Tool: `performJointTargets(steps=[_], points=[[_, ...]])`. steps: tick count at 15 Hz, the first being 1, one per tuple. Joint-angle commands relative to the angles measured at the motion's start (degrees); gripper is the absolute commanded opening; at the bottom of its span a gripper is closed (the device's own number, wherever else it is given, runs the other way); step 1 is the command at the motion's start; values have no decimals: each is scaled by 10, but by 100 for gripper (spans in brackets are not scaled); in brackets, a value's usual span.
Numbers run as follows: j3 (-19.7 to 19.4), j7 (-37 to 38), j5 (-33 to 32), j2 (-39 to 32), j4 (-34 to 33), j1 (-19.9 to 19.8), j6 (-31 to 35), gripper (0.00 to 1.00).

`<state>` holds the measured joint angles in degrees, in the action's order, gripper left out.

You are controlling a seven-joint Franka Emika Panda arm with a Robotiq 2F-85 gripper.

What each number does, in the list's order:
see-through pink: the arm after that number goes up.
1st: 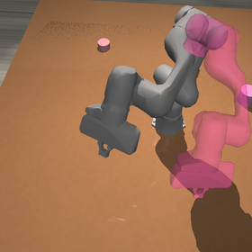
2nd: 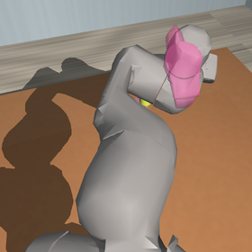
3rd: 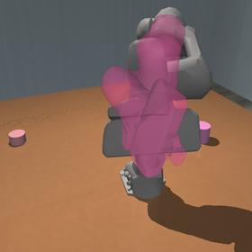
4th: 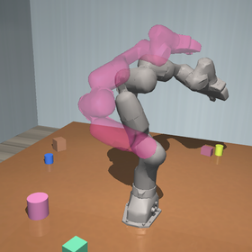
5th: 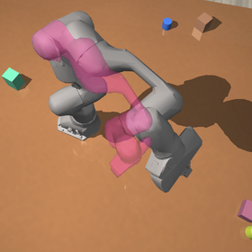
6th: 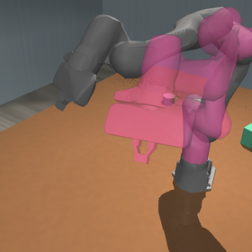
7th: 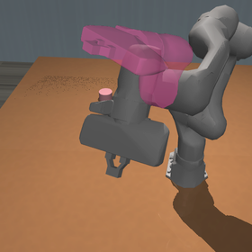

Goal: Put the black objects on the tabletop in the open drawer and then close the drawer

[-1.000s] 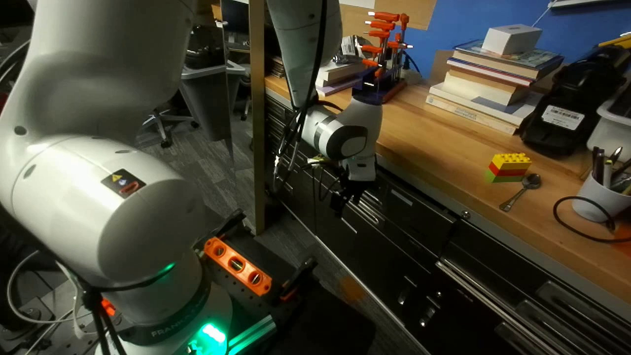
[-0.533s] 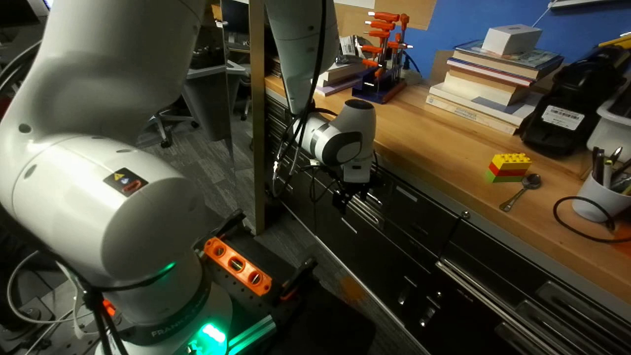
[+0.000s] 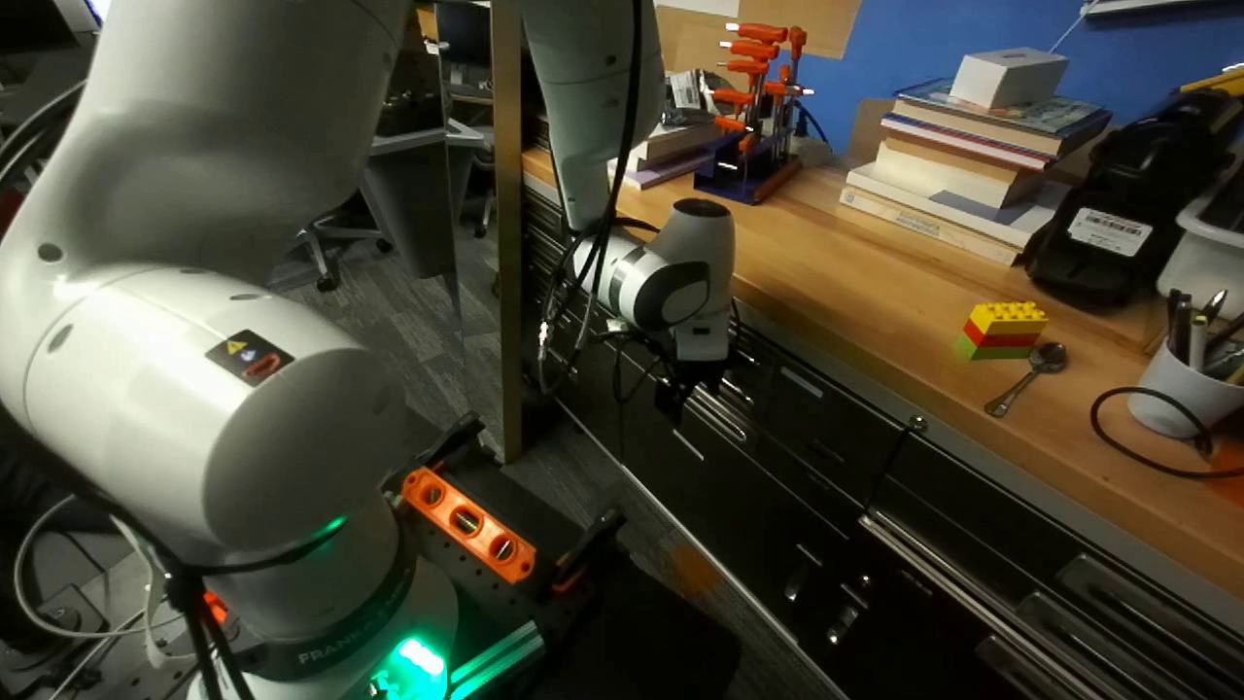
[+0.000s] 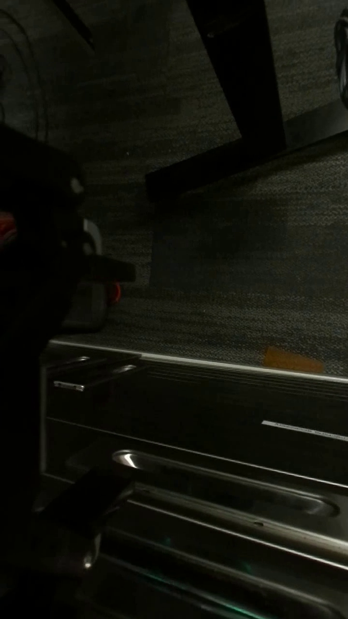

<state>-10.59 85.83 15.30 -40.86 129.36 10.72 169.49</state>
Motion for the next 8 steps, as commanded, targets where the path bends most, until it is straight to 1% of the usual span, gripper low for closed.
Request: performJointTargets(steps=[1,3,5,8], points=[[5,-79,-36,81,40,-17,-69,100],[14,-134,-49,124,52,-36,-124,100],[11,-180,-60,159,58,-47,-165,100],[29,-293,-58,204,52,-87,-223,100]])
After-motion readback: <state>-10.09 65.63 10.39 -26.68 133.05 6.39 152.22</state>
